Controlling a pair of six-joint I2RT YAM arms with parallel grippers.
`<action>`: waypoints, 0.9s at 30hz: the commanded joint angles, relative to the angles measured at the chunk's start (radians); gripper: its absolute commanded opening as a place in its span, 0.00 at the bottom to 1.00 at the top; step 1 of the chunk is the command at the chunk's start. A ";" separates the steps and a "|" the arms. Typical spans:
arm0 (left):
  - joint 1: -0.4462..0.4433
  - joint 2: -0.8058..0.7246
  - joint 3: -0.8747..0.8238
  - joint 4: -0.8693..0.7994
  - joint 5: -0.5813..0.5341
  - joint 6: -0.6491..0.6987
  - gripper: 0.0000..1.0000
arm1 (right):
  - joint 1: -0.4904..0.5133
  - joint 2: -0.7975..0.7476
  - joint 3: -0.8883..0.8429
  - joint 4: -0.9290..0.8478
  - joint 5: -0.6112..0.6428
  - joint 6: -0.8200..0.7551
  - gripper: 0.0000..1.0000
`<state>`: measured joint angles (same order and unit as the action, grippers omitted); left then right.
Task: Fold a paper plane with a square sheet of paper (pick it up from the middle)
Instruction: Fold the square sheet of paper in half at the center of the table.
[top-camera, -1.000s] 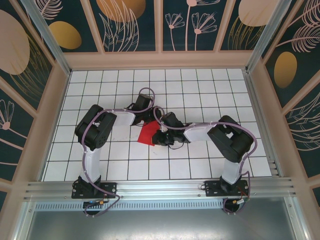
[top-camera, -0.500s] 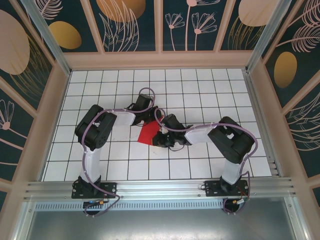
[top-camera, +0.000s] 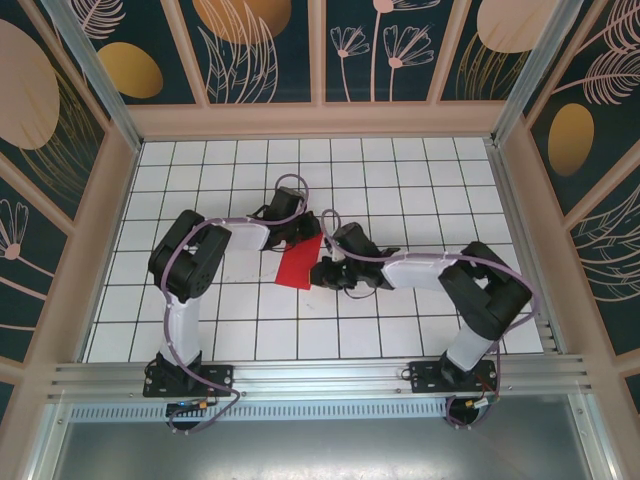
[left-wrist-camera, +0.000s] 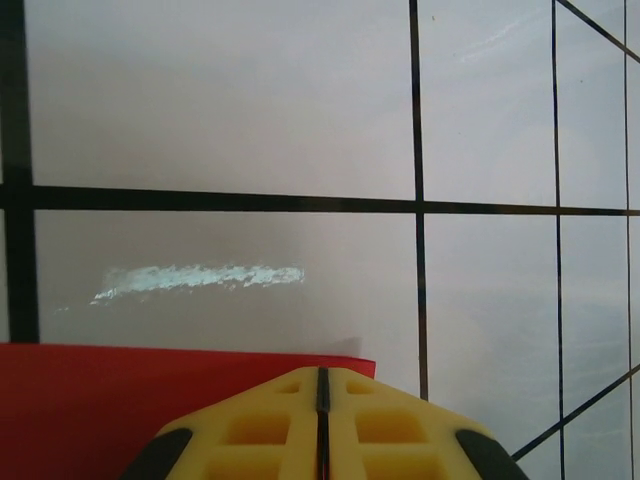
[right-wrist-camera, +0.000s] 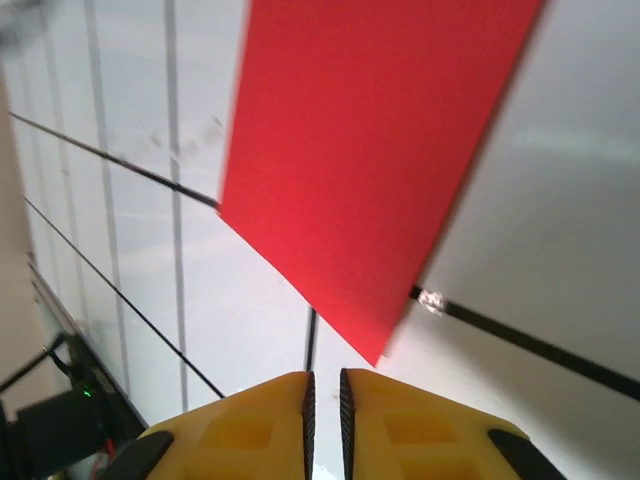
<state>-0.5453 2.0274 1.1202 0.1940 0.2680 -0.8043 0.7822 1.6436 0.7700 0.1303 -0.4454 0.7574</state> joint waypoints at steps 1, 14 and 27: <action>0.009 -0.101 0.010 -0.038 -0.004 0.014 0.15 | -0.066 -0.090 -0.001 -0.007 0.050 -0.033 0.22; 0.003 -0.387 -0.255 -0.006 -0.017 -0.078 0.14 | -0.220 0.104 0.157 0.021 -0.002 -0.128 0.18; -0.105 -0.400 -0.443 0.053 -0.031 -0.176 0.04 | -0.158 0.334 0.335 -0.059 -0.041 -0.154 0.12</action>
<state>-0.6395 1.6257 0.7059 0.2012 0.2493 -0.9436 0.6266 1.9453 1.0672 0.1066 -0.4629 0.6273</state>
